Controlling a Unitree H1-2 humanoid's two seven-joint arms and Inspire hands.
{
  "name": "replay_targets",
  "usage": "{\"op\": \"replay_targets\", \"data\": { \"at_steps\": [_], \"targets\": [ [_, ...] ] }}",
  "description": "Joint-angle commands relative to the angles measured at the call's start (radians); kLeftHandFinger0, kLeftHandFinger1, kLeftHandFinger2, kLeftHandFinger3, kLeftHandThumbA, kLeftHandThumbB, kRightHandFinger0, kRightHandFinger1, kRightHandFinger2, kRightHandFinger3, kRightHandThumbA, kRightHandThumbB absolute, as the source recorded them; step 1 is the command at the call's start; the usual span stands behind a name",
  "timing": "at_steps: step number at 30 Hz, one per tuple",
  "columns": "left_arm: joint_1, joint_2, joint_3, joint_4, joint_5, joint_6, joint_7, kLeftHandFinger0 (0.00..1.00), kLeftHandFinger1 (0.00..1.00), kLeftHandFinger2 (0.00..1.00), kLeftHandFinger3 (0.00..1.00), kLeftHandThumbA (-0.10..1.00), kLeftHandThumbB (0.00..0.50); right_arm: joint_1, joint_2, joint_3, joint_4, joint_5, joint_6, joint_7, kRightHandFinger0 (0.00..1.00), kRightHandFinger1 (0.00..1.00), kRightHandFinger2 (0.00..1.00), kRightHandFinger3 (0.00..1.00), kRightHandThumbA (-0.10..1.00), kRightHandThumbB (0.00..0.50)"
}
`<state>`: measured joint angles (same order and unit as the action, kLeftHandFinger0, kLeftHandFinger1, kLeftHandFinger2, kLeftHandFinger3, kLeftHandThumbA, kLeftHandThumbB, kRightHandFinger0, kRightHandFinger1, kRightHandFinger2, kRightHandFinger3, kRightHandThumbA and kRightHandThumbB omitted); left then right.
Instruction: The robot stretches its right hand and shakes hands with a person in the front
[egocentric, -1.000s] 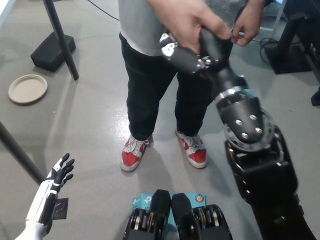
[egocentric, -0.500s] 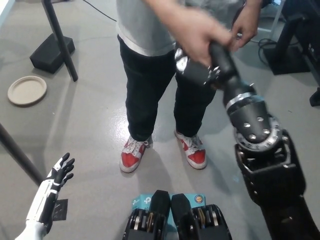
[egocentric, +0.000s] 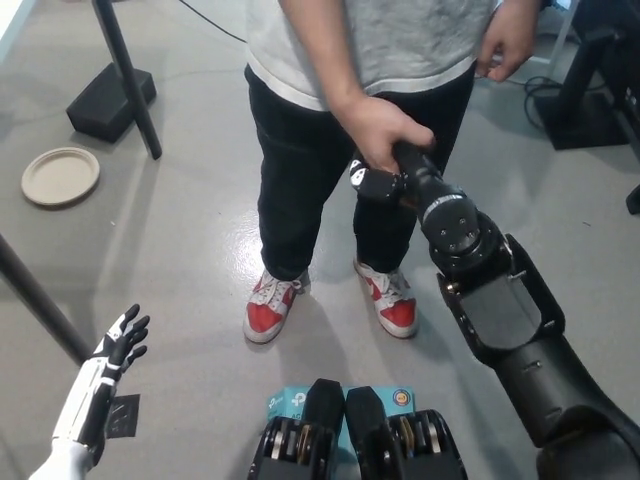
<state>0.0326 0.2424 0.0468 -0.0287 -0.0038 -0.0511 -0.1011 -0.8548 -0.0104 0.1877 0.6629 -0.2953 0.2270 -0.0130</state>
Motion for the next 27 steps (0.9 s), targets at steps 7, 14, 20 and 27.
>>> {"op": "replay_targets", "data": {
  "at_steps": [7, 14, 20, 27],
  "targets": [
    [-0.023, 0.024, 0.0, -0.033, -0.004, -0.014, -0.022, 1.0, 1.0, 1.0, 1.0, 1.0, 0.171, 0.151, -0.037, 0.02, -0.772, -0.053, 0.115, 0.065, 1.0, 1.0, 1.0, 1.0, 0.11, 0.001],
    [-0.027, 0.022, 0.003, -0.029, -0.006, -0.012, -0.02, 1.0, 1.0, 1.0, 1.0, 1.0, 0.191, 0.166, -0.011, 0.031, -1.338, -0.135, 0.243, 0.181, 1.0, 1.0, 1.0, 1.0, 0.18, 0.011],
    [-0.031, 0.026, 0.0, -0.023, -0.005, -0.012, -0.025, 1.0, 1.0, 1.0, 1.0, 1.0, 0.18, 0.156, 0.003, 0.052, -1.478, -0.217, 0.243, 0.189, 1.0, 1.0, 1.0, 1.0, 0.23, 0.016],
    [-0.019, 0.019, -0.001, -0.025, -0.004, -0.002, -0.021, 1.0, 1.0, 1.0, 1.0, 1.0, 0.197, 0.149, 0.002, -0.014, -1.175, -0.093, 0.243, 0.202, 1.0, 1.0, 1.0, 1.0, 0.02, 0.005]
  ]
}}
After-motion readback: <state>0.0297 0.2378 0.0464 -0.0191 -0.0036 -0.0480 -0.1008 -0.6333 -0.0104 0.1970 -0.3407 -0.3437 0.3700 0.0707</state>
